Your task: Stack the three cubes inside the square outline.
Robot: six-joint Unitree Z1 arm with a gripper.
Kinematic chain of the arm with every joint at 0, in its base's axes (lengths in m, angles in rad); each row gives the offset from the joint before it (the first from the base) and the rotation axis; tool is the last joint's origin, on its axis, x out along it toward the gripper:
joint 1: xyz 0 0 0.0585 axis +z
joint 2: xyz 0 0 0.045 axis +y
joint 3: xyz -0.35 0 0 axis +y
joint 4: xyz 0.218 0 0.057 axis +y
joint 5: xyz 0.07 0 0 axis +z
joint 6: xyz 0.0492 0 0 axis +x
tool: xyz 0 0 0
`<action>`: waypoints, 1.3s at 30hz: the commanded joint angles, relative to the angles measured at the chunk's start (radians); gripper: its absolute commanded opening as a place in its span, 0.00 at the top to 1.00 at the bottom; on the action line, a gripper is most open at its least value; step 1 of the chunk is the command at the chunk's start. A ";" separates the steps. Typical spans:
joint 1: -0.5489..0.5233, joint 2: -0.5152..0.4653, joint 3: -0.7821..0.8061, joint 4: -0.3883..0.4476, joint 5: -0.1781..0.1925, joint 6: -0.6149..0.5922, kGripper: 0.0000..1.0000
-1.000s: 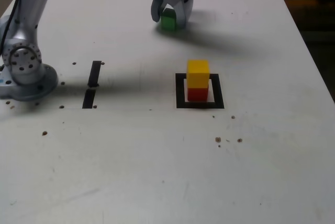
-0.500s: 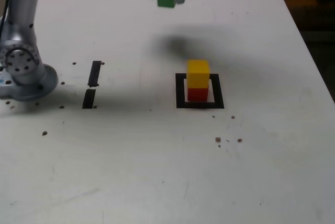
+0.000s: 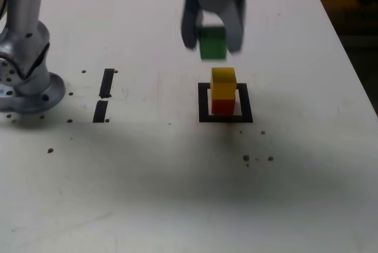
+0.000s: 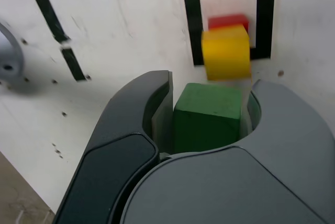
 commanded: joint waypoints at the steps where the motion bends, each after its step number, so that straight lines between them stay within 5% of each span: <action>1: -0.002 0.026 -0.014 0.012 -0.006 -0.081 0.72; 16: 0.005 0.089 -0.005 0.011 0.006 -0.115 0.71; 24: 0.023 0.097 -0.008 0.009 0.045 -0.116 0.71; 39: 0.031 0.104 -0.016 0.006 0.045 -0.116 0.70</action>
